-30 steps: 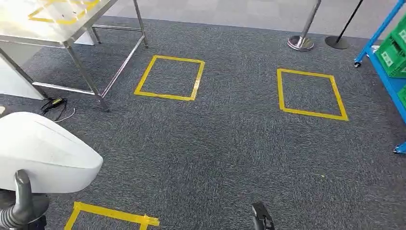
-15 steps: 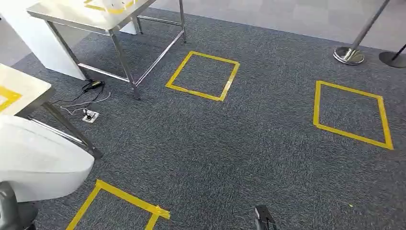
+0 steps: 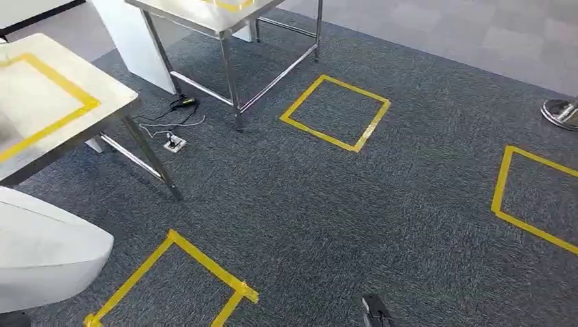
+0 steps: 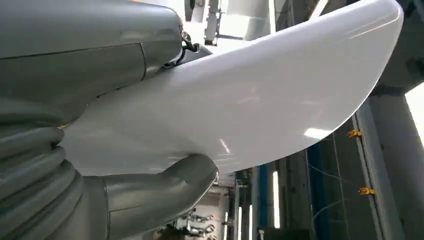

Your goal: Take the parts from the cabinet and place them on the table.

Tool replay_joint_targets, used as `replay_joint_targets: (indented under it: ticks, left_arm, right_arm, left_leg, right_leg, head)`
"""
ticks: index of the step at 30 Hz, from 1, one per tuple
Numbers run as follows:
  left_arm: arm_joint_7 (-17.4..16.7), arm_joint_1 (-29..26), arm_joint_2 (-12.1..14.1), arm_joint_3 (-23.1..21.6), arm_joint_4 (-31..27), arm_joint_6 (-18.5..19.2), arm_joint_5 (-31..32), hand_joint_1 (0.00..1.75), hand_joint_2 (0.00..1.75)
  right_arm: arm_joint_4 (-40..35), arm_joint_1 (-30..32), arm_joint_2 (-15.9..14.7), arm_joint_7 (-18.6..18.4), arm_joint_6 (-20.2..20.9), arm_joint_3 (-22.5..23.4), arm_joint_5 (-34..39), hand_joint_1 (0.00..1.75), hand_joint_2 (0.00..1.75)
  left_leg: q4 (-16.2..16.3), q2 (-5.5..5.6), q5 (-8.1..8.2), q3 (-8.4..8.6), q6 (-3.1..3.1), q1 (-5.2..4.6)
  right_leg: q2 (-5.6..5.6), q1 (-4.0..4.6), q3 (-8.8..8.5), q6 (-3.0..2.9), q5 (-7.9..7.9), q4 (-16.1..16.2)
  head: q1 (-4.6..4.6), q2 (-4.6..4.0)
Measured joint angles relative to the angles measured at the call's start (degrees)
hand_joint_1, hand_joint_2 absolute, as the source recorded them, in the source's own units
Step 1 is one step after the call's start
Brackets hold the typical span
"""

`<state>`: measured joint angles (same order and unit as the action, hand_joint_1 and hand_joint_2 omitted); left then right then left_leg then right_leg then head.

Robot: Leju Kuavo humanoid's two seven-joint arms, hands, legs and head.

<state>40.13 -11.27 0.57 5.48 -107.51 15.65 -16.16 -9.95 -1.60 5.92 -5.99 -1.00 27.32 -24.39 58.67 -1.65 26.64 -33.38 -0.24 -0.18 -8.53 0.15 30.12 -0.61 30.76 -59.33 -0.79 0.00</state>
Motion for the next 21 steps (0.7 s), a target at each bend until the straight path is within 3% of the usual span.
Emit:
replay_joint_targets:
  ticks: [1,2,3,4,5,6,7,9,10,11,14,15,16,17,18,20,21]
  left_arm:
    - [0.11,0.6,-0.02,0.27,-0.53,0.16,0.47,1.75,1.75]
    - [0.04,1.72,-0.02,0.59,-0.97,0.29,0.84,1.75,1.75]
    - [0.09,2.59,-0.02,0.86,-1.25,0.4,0.93,1.75,1.75]
    - [0.07,3.01,-0.02,1.09,-1.54,0.57,0.92,1.75,1.75]
    - [0.07,3.23,-0.02,1.23,-1.91,0.94,0.51,1.75,1.75]
    - [0.07,3.42,-0.02,1.45,-2.1,1.51,-0.22,1.75,1.75]
    - [0.07,3.53,0.0,1.82,-2.32,2.01,-0.8,1.75,1.75]
    - [0.05,3.63,-0.02,2.65,-2.76,2.64,-1.02,1.75,1.75]
    - [0.04,3.62,-0.11,3.04,-3.09,3.02,-0.52,1.75,1.75]
    - [0.07,3.68,-0.31,3.68,-3.66,3.26,-0.04,1.75,1.75]
    - [0.09,3.39,-0.9,5.07,-4.71,3.43,0.6,1.75,1.75]
    - [0.07,3.19,-0.94,5.58,-4.99,3.57,0.66,1.75,1.75]
    - [0.09,3.05,-1.0,6.01,-5.31,3.63,0.64,1.75,1.75]
    - [0.09,3.33,-1.11,6.32,-5.56,3.78,0.55,1.75,1.75]
    - [0.09,3.43,-1.2,6.45,-5.69,4.0,0.55,1.75,1.75]
    - [0.07,2.96,-1.38,6.47,-5.75,4.18,0.58,1.75,1.75]
    - [0.04,2.73,-1.44,6.47,-5.73,4.24,0.66,1.75,1.75]
  right_arm:
    - [0.0,-0.08,-0.13,0.2,0.2,-0.02,-0.33,0.0,0.0]
    - [0.0,-0.1,-0.13,0.48,0.3,-0.07,-0.52,0.0,0.0]
    - [0.0,-0.1,-0.13,0.66,0.33,-0.11,-0.63,0.0,0.0]
    - [0.0,-0.03,-0.2,1.07,0.2,-0.11,-0.63,0.0,0.0]
    - [0.0,0.09,-0.28,1.84,0.11,-0.11,-0.65,0.0,0.0]
    - [0.0,0.16,-0.35,2.74,0.11,-0.11,-0.83,0.0,0.0]
    - [0.0,0.11,-0.5,3.54,0.17,-0.11,-1.2,0.0,0.0]
    - [0.0,-0.12,-0.87,5.14,0.5,-0.37,-2.33,0.0,0.0]
    - [0.0,-0.22,-0.96,6.1,0.61,-0.74,-2.95,0.0,0.0]
    - [0.0,-0.36,-1.07,6.65,0.63,-1.12,-3.45,0.0,0.0]
    - [0.0,-0.99,-1.11,6.51,0.59,-1.97,-4.17,0.0,0.0]
    - [0.0,-1.42,-1.11,6.14,0.57,-2.19,-4.26,0.0,0.0]
    - [0.0,-1.91,-1.09,5.71,0.59,-2.4,-4.41,0.0,0.0]
    - [0.0,-2.06,-1.11,5.46,0.59,-2.43,-4.46,0.0,0.0]
    - [0.0,-2.05,-1.14,5.05,0.59,-2.45,-4.79,0.0,0.0]
    - [0.0,-1.84,-1.18,4.28,0.92,-2.78,-5.55,0.0,0.0]
    - [0.0,-1.81,-1.18,4.22,1.11,-3.04,-5.9,0.0,0.0]
  left_leg:
    - [-0.27,0.53,-0.21,0.1,0.26,0.3]
    - [-0.31,1.13,-0.39,0.0,0.67,0.45]
    - [-0.31,1.81,-0.5,-0.15,0.84,0.5]
    - [-0.29,2.55,-0.56,-0.28,0.93,0.49]
    - [-0.2,3.32,-0.57,-0.4,0.94,0.49]
    - [-0.03,4.28,-0.58,-0.51,0.93,0.5]
    - [0.15,5.14,-0.59,-0.54,0.9,0.53]
    - [0.52,6.71,-0.52,-0.54,0.57,0.64]
    - [0.76,7.31,-0.46,-0.69,0.27,0.71]
    - [1.11,7.88,-0.42,-1.12,-0.28,0.4]
    - [0.42,9.78,-1.17,-1.57,-1.51,0.83]
    - [0.35,10.47,-1.29,-2.14,-1.95,0.8]
    - [1.1,7.76,-0.81,-2.19,-1.98,0.7]
    - [3.16,4.93,0.81,-3.25,-2.09,0.44]
    - [6.85,3.48,2.93,-4.93,-2.29,0.5]
    - [15.28,2.38,6.63,-8.67,-2.59,0.71]
    - [17.17,2.2,6.82,-9.4,-2.72,0.75]
  right_leg:
    - [3.29,-0.38,0.22,0.46,0.64,-1.0]
    - [6.3,-0.45,1.74,0.64,2.43,-3.93]
    - [7.56,-0.61,3.87,0.8,4.48,-8.16]
    - [8.09,-0.67,6.21,0.93,6.32,-12.66]
    - [8.22,-0.67,8.27,1.02,7.29,-16.4]
    - [8.25,-0.68,9.16,1.06,6.68,-17.5]
    - [8.3,-0.77,8.49,1.02,4.73,-15.6]
    - [9.26,-1.01,4.51,0.89,-0.55,-6.65]
    - [11.82,-1.3,2.41,0.83,-1.99,-1.84]
    - [13.46,-1.21,2.09,0.87,-1.08,-0.93]
    - [11.3,-0.71,2.2,0.02,-1.43,-0.95]
    - [10.48,-1.25,1.78,-0.57,-1.81,-0.42]
    - [9.58,-1.29,1.74,-0.99,-2.09,-0.11]
    - [9.05,-1.25,1.72,-1.43,-2.11,0.03]
    - [8.22,-1.16,1.74,-1.61,-2.09,0.03]
    - [6.32,-0.98,1.78,-1.8,-1.96,0.02]
    - [5.47,-0.94,1.81,-1.8,-1.93,0.01]
  head:
    - [-0.09,0.0]
    - [-0.11,0.0]
    - [-0.24,0.0]
    - [-0.26,0.0]
    - [-0.26,0.0]
    - [-0.24,0.0]
    - [-0.26,0.0]
    - [-0.26,0.0]
    - [-0.26,0.0]
    - [-0.22,0.0]
    - [-0.22,0.0]
    - [-0.24,0.0]
    - [-0.15,0.0]
    - [0.13,0.0]
    - [0.17,0.0]
    - [0.17,0.0]
    - [0.17,0.0]
